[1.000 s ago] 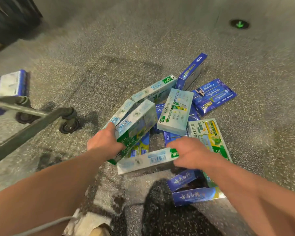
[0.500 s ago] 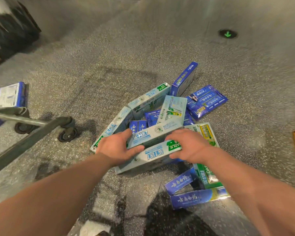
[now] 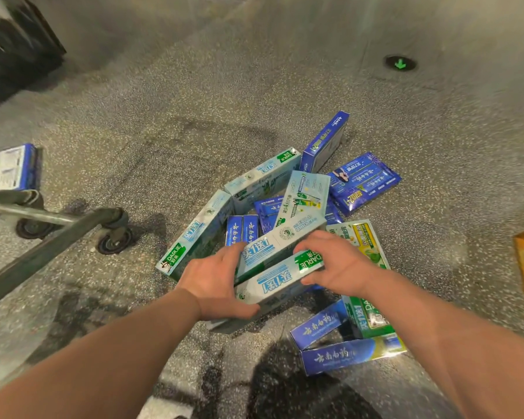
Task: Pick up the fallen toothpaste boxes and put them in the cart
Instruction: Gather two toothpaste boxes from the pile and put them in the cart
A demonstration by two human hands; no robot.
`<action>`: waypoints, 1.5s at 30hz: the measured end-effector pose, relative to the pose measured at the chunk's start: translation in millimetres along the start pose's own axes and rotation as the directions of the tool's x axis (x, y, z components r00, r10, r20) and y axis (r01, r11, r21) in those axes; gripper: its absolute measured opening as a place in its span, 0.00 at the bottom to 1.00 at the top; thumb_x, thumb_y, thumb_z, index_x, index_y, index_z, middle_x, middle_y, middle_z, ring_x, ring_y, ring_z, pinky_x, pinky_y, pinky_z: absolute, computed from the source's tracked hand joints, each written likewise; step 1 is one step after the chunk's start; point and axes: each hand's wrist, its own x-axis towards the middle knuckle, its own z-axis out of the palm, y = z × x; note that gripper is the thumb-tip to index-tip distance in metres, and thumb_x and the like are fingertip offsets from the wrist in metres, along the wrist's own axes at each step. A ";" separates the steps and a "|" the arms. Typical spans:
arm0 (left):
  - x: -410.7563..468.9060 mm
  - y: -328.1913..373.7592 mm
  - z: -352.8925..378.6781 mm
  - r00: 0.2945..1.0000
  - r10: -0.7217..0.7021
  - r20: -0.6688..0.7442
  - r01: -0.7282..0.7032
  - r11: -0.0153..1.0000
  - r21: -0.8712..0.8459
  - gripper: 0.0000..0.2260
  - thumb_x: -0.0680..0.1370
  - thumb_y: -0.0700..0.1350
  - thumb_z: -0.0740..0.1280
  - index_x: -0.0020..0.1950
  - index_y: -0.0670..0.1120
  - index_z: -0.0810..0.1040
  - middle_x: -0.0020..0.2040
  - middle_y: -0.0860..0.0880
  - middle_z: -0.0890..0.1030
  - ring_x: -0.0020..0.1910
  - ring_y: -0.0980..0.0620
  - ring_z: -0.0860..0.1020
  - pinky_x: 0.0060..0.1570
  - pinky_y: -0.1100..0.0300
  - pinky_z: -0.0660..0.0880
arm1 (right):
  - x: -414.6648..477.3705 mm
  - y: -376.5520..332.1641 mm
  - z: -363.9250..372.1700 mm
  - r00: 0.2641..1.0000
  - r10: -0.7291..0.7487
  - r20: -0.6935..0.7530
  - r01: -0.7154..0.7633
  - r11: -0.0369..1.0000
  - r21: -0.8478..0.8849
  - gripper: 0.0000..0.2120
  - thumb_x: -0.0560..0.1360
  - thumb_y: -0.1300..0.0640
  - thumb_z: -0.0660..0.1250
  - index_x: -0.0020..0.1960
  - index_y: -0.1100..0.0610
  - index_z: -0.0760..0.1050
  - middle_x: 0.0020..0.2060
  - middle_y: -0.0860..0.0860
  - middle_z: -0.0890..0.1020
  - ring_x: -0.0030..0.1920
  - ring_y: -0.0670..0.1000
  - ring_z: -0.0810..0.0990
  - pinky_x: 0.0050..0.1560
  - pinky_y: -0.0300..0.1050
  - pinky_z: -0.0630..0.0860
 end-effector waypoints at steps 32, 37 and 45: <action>-41.4 9.4 -92.9 0.986 -0.079 0.147 0.127 0.927 -0.352 0.50 0.61 0.71 0.75 0.78 0.57 0.58 0.62 0.56 0.79 0.55 0.53 0.80 0.58 0.57 0.76 | 5.0 -67.7 -117.7 0.982 0.055 0.179 -0.053 0.998 -0.018 0.59 0.49 0.44 0.88 0.74 0.43 0.62 0.62 0.40 0.67 0.61 0.42 0.68 0.63 0.36 0.65; -107.0 0.3 -234.4 0.977 -0.124 0.176 0.173 0.938 -0.299 0.49 0.62 0.72 0.73 0.77 0.57 0.58 0.56 0.57 0.78 0.49 0.51 0.79 0.53 0.57 0.77 | -13.9 -180.1 -208.9 0.966 0.016 0.258 -0.017 1.000 -0.001 0.54 0.49 0.44 0.88 0.67 0.40 0.61 0.58 0.37 0.66 0.56 0.36 0.71 0.55 0.26 0.66; -214.5 4.3 -496.1 0.976 -0.217 0.012 0.217 0.968 -0.124 0.48 0.62 0.74 0.70 0.75 0.55 0.58 0.63 0.53 0.79 0.56 0.47 0.80 0.55 0.53 0.77 | -43.1 -386.4 -390.8 0.918 -0.272 0.287 0.379 0.813 -0.442 0.50 0.51 0.27 0.76 0.66 0.49 0.66 0.54 0.45 0.66 0.61 0.50 0.67 0.70 0.50 0.64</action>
